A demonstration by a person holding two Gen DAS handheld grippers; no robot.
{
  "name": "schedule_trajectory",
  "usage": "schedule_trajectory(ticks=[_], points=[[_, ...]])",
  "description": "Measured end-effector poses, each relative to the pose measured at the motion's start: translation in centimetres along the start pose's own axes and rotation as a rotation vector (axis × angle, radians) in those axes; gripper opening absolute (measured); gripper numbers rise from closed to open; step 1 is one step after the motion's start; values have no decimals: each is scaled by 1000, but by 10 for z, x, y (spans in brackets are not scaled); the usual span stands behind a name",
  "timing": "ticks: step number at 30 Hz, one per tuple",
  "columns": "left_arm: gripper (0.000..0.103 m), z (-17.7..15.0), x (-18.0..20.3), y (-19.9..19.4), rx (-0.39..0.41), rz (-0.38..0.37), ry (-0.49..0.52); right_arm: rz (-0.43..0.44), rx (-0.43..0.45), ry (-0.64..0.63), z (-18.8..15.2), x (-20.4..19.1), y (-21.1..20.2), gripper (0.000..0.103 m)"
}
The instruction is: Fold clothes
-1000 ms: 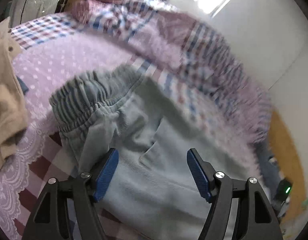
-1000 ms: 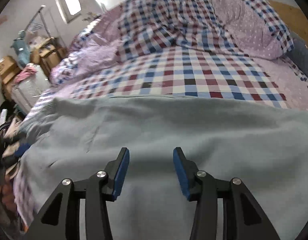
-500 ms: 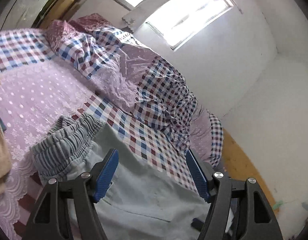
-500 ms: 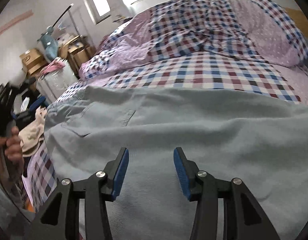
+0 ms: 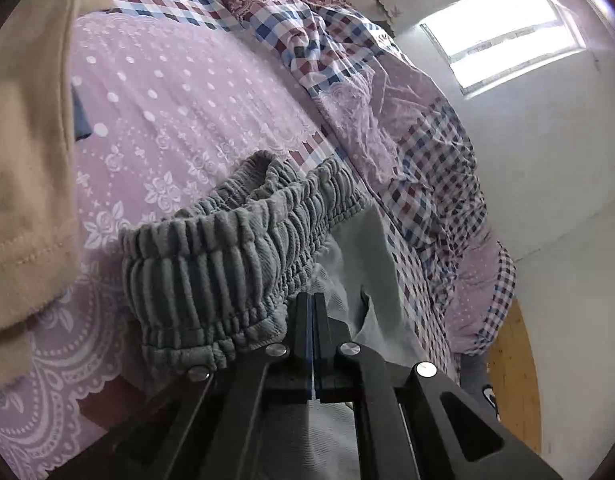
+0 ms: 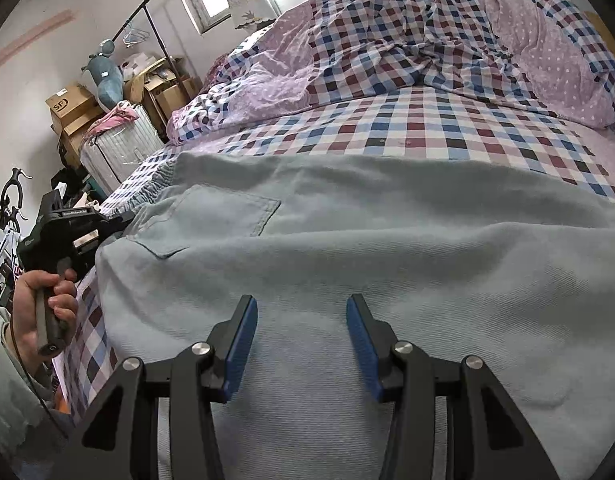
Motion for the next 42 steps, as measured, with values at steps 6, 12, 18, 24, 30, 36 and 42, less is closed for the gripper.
schedule_trajectory(ticks=[6,12,18,24,30,36,42], points=[[3,-3,1,2,20,-3,31,11,1,7,0,2,0,50],[25,-10,8,-31,57,-112,-72,2,2,9,1,1,1,50],[93,-32,36,-76,163,120,50,20,6,27,2,4,1,50],[93,-33,10,-63,70,154,-54,15,13,36,1,4,1,50],[93,-20,-5,-38,49,136,-79,22,15,33,2,4,2,53],[93,5,4,-17,43,173,-3,34,11,21,3,3,4,60],[58,8,9,-15,66,208,-5,48,13,24,3,4,5,62]])
Point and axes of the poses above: each gripper's, at about its wrist camera, not at the fingertips, and y roughly the way its jaws point, x to its right, z to its top, the point moved 3 cm from there along y, roughly the way its jaws point, and after that the axes turned 13 degrees about -x, right-handed, at the moved point
